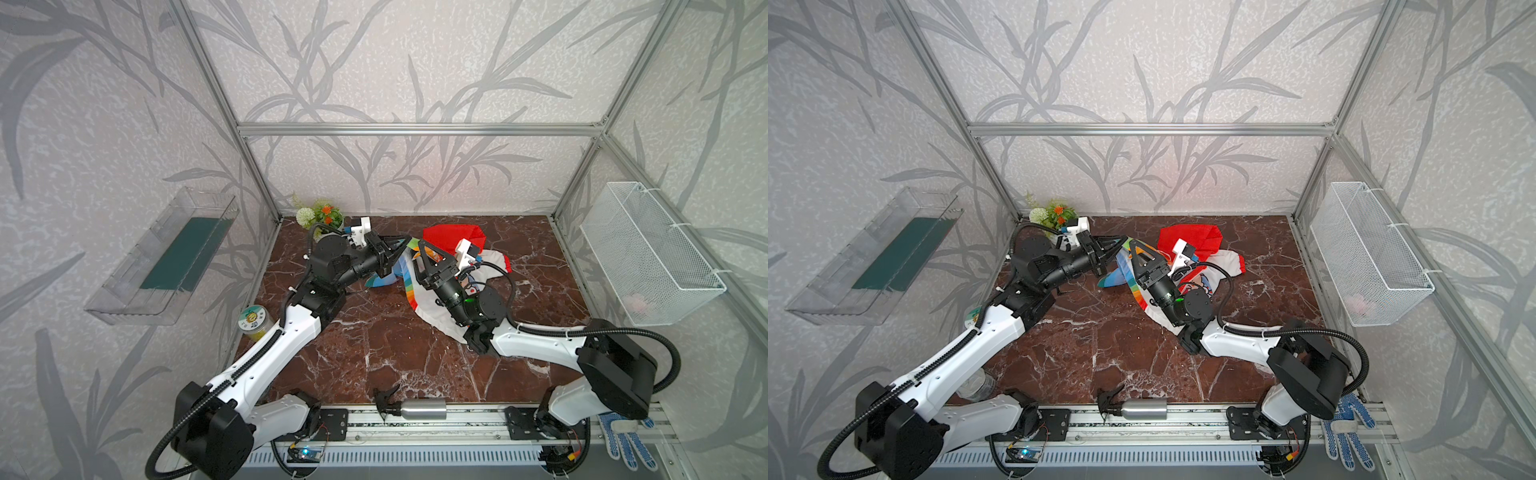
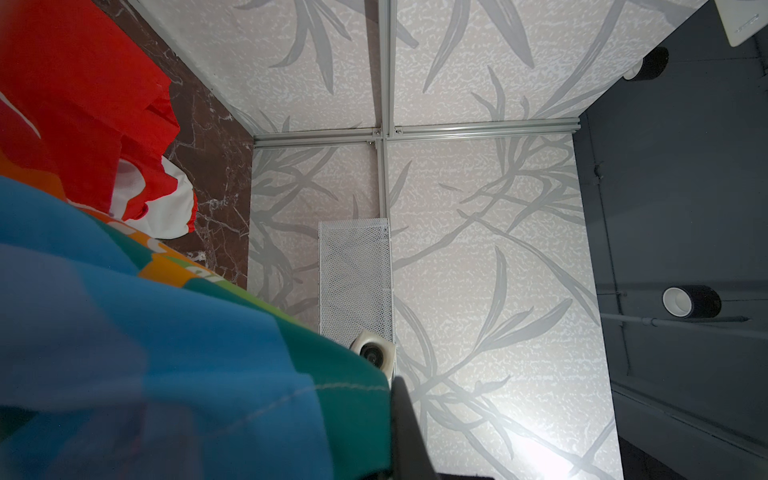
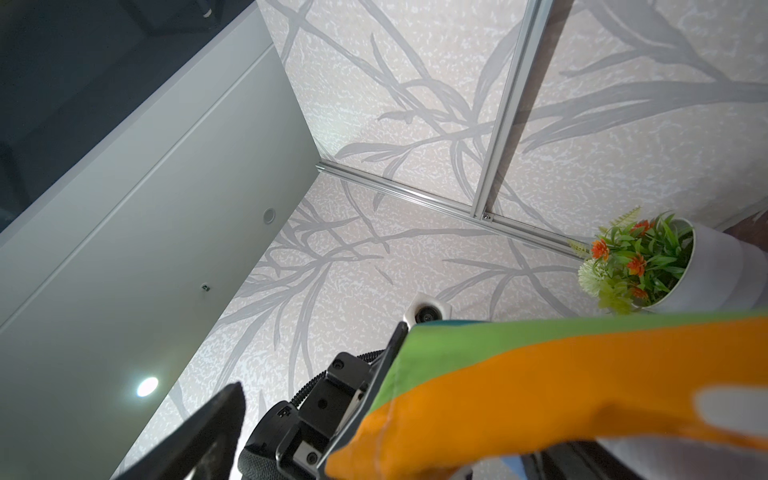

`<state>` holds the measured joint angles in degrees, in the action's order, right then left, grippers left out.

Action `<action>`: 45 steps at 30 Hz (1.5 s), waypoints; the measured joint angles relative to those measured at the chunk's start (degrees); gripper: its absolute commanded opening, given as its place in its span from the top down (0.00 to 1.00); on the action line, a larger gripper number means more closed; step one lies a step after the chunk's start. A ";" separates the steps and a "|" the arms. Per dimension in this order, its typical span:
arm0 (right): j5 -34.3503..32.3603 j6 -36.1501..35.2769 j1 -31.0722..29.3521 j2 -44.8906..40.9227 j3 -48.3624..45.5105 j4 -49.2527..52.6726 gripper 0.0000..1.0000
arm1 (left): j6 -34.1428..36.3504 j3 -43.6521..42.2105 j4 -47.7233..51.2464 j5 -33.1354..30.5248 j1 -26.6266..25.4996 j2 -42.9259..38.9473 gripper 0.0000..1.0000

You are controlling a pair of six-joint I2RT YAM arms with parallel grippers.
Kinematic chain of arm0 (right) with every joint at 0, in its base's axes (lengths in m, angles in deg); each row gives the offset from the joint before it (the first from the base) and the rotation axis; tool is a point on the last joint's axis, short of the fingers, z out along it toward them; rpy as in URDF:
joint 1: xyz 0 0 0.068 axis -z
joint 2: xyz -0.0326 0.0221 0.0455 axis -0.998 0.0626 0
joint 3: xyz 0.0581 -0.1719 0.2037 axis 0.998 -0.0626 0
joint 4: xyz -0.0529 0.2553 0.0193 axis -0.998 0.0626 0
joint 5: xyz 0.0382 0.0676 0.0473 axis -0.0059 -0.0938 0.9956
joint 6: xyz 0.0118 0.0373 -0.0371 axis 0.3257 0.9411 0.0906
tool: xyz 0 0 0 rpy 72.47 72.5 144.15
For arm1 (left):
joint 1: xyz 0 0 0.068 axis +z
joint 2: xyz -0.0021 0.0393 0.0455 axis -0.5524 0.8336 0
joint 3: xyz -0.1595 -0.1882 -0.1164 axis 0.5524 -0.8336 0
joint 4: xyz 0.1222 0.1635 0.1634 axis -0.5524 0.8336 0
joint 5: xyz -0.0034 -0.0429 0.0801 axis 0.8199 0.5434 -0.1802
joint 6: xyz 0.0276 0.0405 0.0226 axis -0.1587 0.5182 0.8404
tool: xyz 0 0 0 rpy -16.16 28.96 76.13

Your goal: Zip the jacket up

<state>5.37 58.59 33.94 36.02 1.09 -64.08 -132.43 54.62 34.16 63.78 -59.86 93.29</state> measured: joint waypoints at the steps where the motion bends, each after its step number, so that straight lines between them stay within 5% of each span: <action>1: -0.02 -0.07 -0.09 -0.31 -0.48 -0.02 0.01 | 0.00 0.00 0.00 0.00 0.00 0.00 1.00; 18: -2.80 0.76 -0.44 -4.09 -7.50 -0.17 0.00 | 0.15 -0.68 0.02 -0.02 -0.07 0.26 1.00; 45: -2.97 7.19 -2.29 7.37 1.36 -0.17 0.01 | -1.20 -0.37 -2.34 0.00 -0.20 2.03 1.00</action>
<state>2.40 65.78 31.65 43.38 2.45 -64.25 -133.63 54.25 31.82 63.78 -60.06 95.33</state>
